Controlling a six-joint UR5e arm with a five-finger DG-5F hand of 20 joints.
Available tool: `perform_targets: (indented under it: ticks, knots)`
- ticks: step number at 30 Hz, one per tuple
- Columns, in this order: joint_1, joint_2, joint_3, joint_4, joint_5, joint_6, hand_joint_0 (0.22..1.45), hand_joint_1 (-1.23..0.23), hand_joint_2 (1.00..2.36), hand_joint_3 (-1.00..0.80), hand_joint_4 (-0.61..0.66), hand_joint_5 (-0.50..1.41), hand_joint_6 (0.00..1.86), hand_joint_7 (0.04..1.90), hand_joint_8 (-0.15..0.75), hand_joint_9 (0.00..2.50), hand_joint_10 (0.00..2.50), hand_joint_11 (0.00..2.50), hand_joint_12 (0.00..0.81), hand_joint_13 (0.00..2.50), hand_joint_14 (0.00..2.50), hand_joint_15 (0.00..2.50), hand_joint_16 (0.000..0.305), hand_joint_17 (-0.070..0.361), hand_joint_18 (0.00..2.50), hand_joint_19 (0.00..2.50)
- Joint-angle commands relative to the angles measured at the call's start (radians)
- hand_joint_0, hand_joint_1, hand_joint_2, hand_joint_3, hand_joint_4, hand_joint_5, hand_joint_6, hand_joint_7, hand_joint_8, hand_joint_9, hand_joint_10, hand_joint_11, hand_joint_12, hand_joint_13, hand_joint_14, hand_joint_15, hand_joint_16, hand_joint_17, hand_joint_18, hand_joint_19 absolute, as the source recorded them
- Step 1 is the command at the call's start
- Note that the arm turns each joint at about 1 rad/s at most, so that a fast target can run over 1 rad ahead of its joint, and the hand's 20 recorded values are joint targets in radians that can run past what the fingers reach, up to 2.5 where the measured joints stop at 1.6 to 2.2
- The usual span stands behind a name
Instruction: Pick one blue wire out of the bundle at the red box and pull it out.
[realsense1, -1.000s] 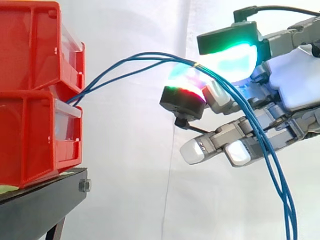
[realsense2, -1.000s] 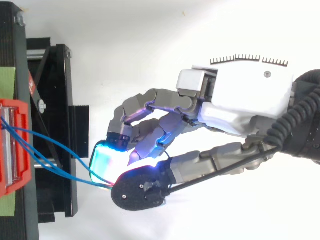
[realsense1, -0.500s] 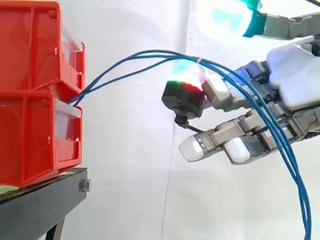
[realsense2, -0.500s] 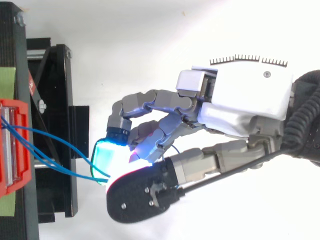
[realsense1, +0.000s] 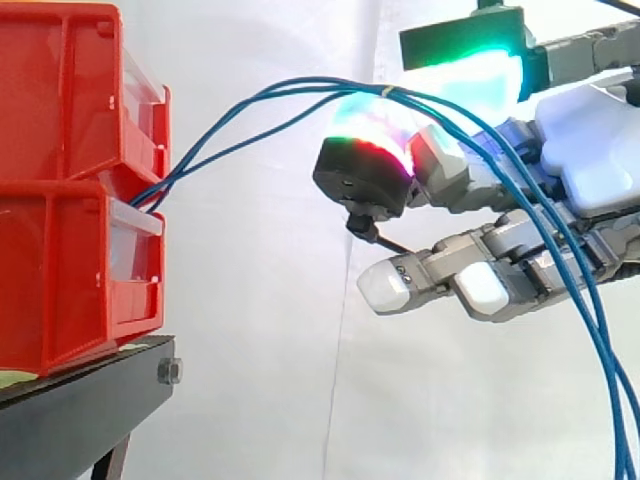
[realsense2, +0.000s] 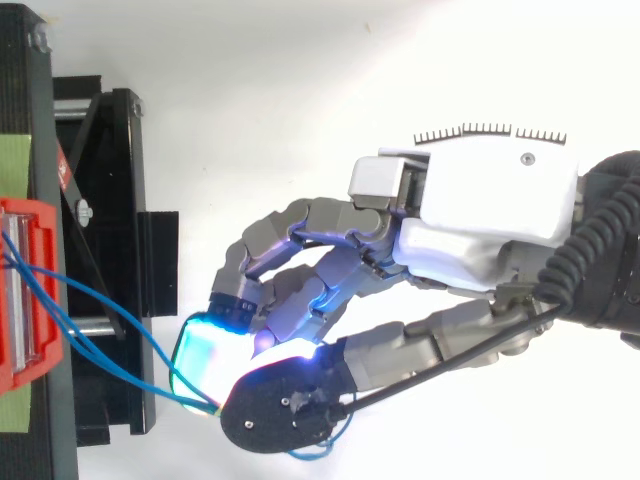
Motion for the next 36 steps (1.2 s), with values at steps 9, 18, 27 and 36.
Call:
perform_targets:
  ticks: [9, 18, 27, 36]
  knots:
    - [-0.002, 0.0, 0.0, 0.0, -0.031, 0.022, 0.5, -0.59, 1.01, -0.4, 0.19, -0.1, 0.54, 1.22, 0.267, 0.93, 0.02, 0.57, 0.408, 0.46, 0.01, 0.31, 0.067, 0.15, 0.47, 0.65]
    - [-0.002, 0.0, 0.0, 0.002, -0.034, 0.033, 0.56, -0.83, 1.0, -0.47, 0.18, -0.15, 0.79, 0.9, 0.258, 0.9, 0.03, 0.63, 0.397, 0.47, 0.01, 0.3, 0.063, 0.141, 0.47, 0.65]
    - [-0.003, 0.0, -0.001, 0.002, -0.042, 0.033, 0.67, -0.83, 1.02, -0.17, -0.04, -0.19, 0.92, 0.87, 0.25, 0.88, 0.03, 0.67, 0.392, 0.47, 0.01, 0.29, 0.061, 0.137, 0.49, 0.62]
    - [-0.006, 0.0, 0.0, 0.002, -0.053, 0.033, 0.65, -0.78, 1.02, -0.07, -0.08, -0.19, 0.94, 0.89, 0.256, 0.92, 0.02, 0.69, 0.395, 0.49, 0.01, 0.31, 0.062, 0.139, 0.5, 0.63]
